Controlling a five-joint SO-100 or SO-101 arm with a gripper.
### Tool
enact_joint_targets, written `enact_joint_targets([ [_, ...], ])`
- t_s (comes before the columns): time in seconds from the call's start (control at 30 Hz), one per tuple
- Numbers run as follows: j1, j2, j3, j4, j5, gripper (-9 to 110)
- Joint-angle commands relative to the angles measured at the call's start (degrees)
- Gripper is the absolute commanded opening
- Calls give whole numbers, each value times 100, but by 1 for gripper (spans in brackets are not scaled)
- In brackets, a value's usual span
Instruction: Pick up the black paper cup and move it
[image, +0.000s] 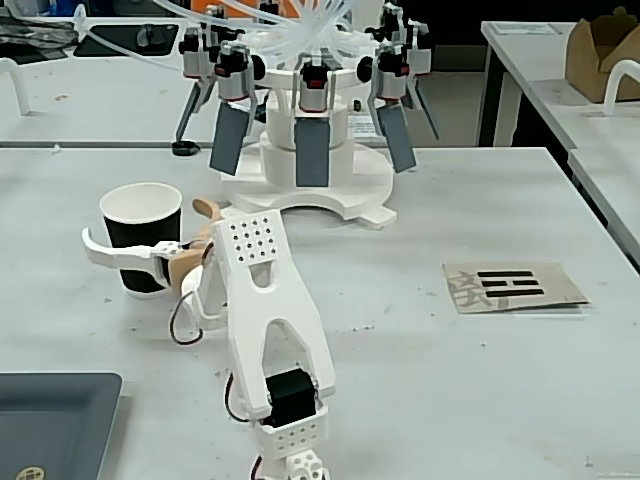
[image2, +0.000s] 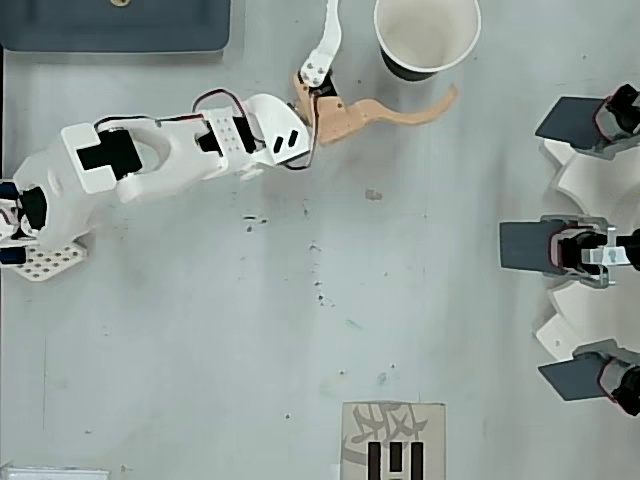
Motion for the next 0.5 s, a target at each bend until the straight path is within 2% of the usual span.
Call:
enact_joint_targets([
  [0.0,-70,18,-519,114,35,46],
  [0.47,-229,-396,-1292,686,53,47],
])
